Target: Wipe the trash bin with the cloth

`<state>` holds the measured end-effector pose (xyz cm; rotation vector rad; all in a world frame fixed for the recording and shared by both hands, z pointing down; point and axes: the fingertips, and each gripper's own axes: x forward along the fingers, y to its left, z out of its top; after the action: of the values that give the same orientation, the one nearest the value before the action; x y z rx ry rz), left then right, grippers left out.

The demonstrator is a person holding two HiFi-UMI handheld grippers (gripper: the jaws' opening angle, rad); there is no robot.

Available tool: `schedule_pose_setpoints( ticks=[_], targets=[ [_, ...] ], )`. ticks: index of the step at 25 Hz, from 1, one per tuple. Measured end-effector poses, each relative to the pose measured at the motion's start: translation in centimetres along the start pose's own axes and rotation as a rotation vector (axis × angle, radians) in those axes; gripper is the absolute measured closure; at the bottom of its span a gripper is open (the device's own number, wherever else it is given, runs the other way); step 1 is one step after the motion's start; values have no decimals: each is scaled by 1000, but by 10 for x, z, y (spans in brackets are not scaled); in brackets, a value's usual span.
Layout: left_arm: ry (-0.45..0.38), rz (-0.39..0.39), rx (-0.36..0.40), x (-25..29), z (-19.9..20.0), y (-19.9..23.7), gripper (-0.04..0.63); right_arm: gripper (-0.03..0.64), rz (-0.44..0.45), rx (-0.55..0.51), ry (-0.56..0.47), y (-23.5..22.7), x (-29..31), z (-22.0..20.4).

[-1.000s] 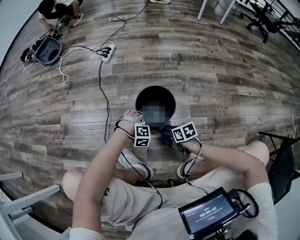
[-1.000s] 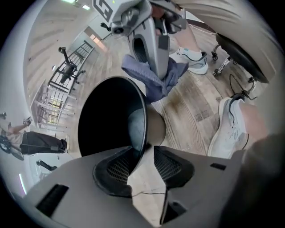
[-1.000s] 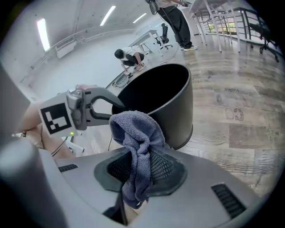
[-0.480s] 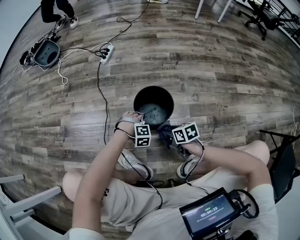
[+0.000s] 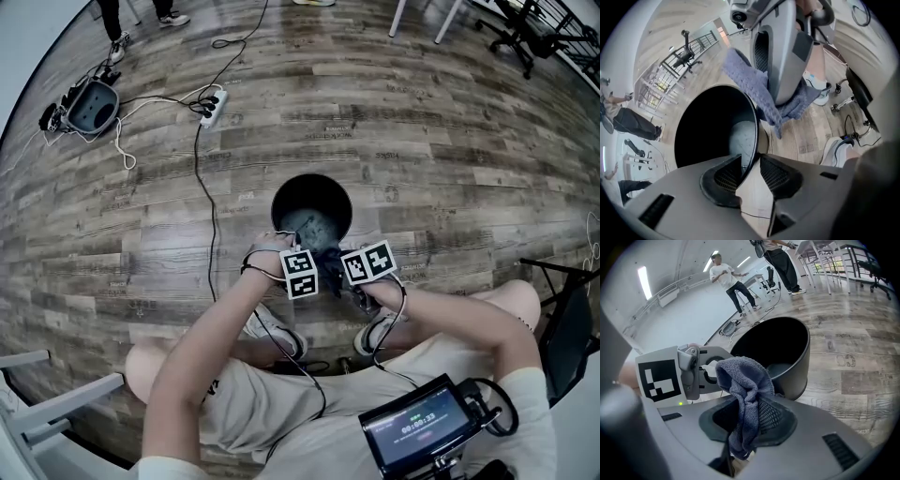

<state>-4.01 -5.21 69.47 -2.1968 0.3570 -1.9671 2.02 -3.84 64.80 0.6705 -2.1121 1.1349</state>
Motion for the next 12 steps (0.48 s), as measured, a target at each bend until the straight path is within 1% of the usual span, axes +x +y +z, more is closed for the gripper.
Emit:
schedule_pose_setpoints(
  ticks=[5, 12],
  targets=[
    [-16, -5, 7, 0, 5, -5, 463, 537, -14, 0, 20, -5, 16, -6],
    [-59, 7, 83, -4, 7, -6, 469, 537, -36, 7, 36, -18, 38, -13]
  ],
)
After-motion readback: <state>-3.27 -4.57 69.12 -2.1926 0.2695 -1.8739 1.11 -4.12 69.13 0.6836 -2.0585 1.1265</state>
